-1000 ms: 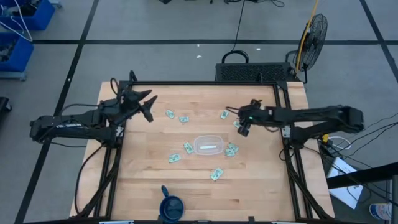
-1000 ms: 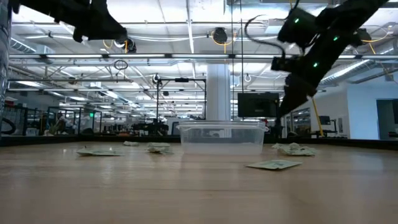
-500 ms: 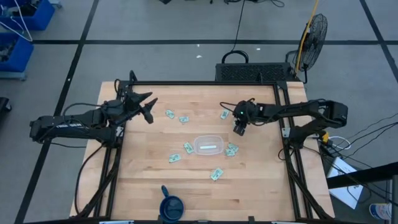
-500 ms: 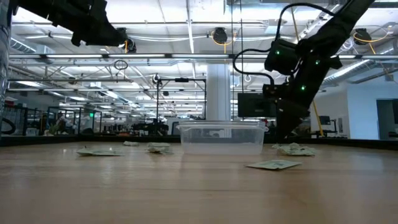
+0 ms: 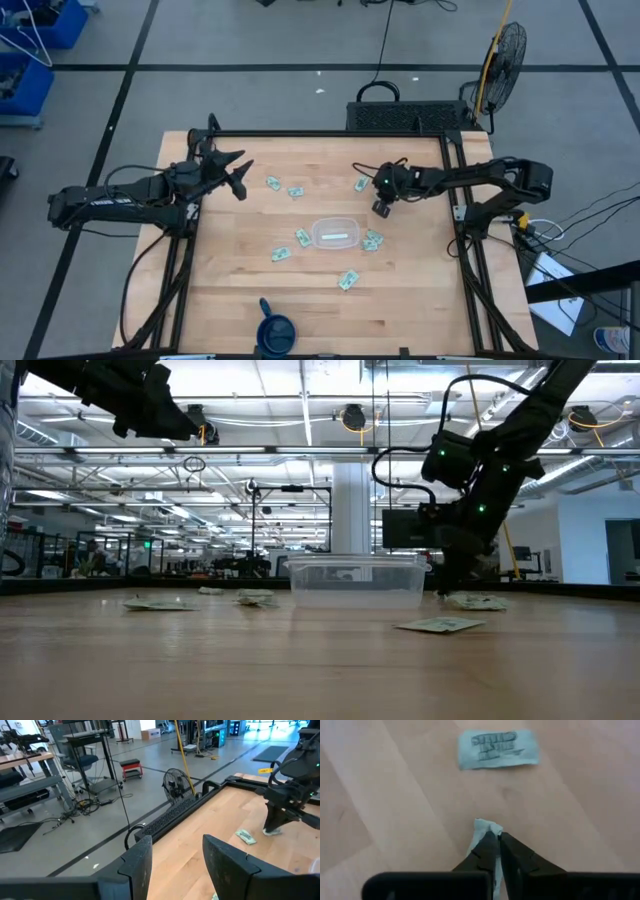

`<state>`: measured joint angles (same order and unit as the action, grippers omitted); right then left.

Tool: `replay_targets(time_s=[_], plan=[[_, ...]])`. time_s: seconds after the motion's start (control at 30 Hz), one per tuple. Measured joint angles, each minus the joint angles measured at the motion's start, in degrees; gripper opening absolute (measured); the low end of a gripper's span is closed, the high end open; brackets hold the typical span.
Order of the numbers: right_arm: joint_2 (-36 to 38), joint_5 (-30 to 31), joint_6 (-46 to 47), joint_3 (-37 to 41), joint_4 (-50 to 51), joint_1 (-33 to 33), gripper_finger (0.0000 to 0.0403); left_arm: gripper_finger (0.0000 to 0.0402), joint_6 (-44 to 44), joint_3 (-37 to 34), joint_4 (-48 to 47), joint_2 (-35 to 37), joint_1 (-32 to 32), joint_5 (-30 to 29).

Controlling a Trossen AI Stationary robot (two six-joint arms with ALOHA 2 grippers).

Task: Pick and place Stevia / Truvia into bins
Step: Put the stevia packet into the transparent container

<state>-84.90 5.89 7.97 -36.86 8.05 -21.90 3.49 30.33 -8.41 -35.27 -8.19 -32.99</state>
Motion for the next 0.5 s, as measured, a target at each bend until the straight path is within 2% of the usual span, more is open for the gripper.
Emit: replay_targets(time_s=[0.17,0.3,0.4,0.5], plan=[[4.54,-1.64,-1.50,0.01,-6.89,2.17,0.0005,0.0182,0.31,0.00,0.00,0.00,0.00,0.02],[7.83,-5.93,-2.85,-0.05,-20.37,7.03,0.0003,0.0182,2.06,0.00,0.00,0.00,0.01,0.03],[6.54,-6.18,-5.71,-0.22,-29.19,12.43,0.0002,0.0182,2.71,0.00,0.02,0.00,0.02,0.02],[1.36,-5.96,-6.68,-2.22,-29.53,17.42,0.0001,0.0182,3.16,0.00,0.18,0.00,0.02,0.04]])
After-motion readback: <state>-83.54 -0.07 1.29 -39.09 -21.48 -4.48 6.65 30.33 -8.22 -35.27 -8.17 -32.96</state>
